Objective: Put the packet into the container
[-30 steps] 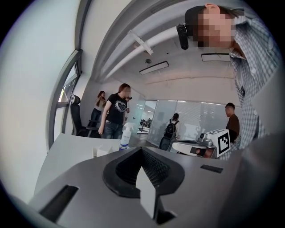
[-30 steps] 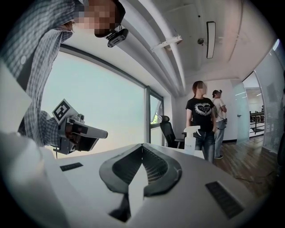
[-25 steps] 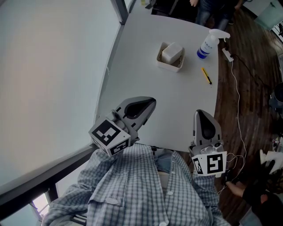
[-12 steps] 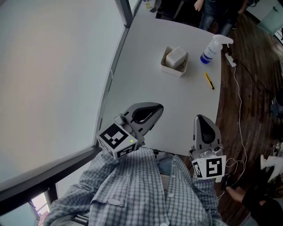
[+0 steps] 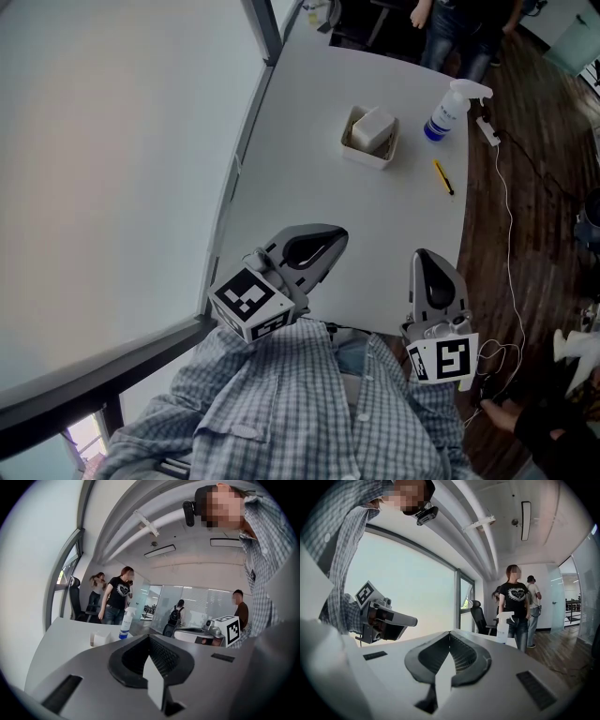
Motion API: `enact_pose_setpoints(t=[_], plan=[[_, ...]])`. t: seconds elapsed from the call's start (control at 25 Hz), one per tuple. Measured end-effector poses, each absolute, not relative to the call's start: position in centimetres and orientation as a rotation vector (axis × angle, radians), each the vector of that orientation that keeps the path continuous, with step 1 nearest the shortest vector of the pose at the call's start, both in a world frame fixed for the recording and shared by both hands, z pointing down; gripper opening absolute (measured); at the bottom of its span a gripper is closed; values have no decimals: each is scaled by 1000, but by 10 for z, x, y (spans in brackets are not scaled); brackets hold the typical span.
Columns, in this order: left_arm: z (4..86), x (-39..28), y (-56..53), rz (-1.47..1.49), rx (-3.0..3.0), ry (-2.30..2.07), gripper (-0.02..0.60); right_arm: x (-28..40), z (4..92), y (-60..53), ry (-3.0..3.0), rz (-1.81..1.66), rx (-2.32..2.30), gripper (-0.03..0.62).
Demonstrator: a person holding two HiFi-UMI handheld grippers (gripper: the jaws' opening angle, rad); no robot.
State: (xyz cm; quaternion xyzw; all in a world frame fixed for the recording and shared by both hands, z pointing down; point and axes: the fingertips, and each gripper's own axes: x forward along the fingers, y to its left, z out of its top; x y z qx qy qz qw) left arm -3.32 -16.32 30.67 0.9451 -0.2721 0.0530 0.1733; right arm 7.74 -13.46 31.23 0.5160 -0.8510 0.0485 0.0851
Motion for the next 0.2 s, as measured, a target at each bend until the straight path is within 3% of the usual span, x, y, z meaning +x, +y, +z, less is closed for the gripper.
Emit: enact_pose_setpoints(t=[0.2], plan=[[306, -30, -162, 152, 2684, -758, 8, 77, 313, -135, -2541, 149, 1528, 12]])
